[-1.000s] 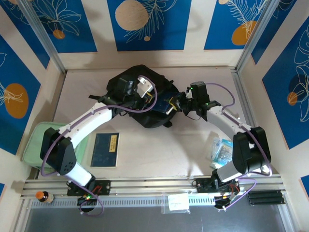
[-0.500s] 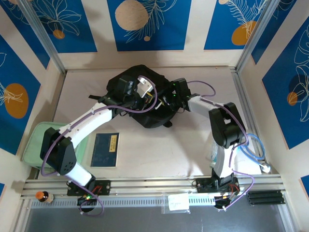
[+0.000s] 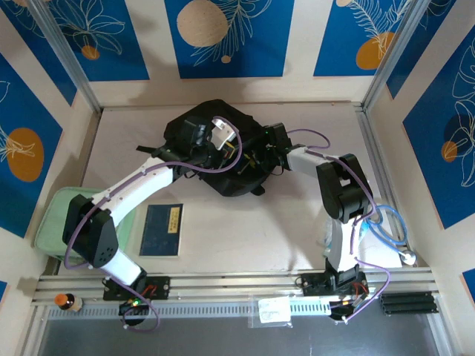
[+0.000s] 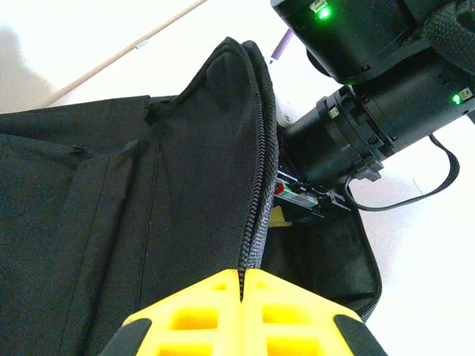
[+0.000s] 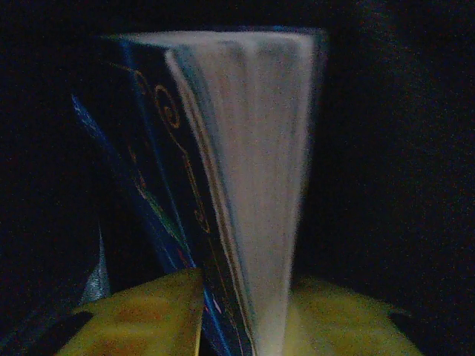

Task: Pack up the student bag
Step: Place the book in the student bag, then close the student bag at the top-center of the table.

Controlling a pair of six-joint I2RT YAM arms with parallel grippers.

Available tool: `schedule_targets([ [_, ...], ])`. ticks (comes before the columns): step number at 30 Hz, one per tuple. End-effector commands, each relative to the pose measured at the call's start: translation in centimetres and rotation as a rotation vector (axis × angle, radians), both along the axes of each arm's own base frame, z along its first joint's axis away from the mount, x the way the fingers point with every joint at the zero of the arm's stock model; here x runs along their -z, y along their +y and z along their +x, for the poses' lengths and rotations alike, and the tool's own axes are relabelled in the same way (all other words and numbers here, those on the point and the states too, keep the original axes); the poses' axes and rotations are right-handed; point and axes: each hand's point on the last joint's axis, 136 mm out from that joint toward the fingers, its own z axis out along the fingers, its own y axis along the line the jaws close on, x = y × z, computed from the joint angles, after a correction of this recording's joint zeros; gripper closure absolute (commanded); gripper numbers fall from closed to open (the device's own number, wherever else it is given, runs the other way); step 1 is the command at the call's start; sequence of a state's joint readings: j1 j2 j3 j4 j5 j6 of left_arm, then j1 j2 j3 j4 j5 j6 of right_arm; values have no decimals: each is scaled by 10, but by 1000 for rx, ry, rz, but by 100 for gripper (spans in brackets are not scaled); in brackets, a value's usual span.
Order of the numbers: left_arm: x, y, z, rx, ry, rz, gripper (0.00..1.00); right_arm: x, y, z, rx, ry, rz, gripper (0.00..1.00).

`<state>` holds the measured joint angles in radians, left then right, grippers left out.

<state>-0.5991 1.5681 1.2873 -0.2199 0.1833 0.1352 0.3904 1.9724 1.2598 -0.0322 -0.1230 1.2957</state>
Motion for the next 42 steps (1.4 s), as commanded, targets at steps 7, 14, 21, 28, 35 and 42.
schedule_targets([
  [7,-19,-7,3,19,-27,-55,100,-10,6,3,-13,-14,27,89],
  [14,-21,-6,5,5,-33,-63,100,-9,27,22,-36,-39,63,91],
  [21,-21,-7,7,-2,-27,-74,100,-11,24,26,-37,-63,40,71],
  [28,-15,-7,6,4,-22,-60,100,-50,-4,-11,-75,-163,-10,51],
  [35,-1,-8,4,9,19,-41,100,-86,-53,-60,-61,-242,-79,48],
  [42,8,-3,-6,-41,143,-69,58,-116,-126,-101,29,-342,-334,36],
])
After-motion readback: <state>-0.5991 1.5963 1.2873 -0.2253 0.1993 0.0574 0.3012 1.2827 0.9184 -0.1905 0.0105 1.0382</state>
